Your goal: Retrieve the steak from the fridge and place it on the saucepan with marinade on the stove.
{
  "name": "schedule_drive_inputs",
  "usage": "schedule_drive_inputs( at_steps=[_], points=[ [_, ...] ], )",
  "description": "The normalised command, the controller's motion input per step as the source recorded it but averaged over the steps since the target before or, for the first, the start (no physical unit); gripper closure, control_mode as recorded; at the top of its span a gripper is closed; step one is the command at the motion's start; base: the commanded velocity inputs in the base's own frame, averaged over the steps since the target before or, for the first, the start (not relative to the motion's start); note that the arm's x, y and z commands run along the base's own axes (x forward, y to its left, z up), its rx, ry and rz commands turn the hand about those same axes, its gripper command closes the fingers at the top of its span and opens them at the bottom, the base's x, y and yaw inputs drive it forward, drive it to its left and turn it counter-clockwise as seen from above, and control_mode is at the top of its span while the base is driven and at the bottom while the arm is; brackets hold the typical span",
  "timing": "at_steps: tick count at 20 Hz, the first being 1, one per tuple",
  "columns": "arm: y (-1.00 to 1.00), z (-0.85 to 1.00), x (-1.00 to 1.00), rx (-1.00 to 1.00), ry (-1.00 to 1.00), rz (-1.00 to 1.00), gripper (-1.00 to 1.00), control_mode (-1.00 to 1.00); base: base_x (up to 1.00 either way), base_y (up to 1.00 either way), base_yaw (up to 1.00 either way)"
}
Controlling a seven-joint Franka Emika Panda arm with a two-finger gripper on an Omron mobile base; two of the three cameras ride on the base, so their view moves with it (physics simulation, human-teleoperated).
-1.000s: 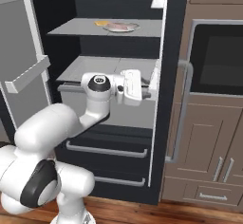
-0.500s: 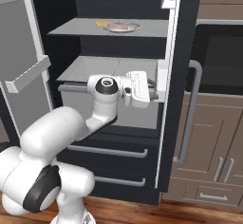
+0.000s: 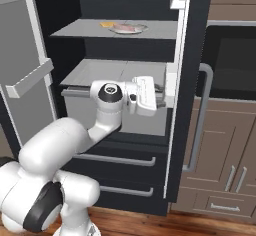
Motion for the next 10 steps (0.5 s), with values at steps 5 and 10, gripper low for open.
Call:
schedule_drive_inputs(
  at_steps=[5,10],
  points=[
    [0.02,0.00,-0.39,0.00,0.00,0.03,-1.00,-1.00,0.00,0.00,0.00],
    [0.20,0.02,-0.23,0.00,0.06,0.12,-1.00,-1.00,0.00,0.00,0.00]
  ],
)
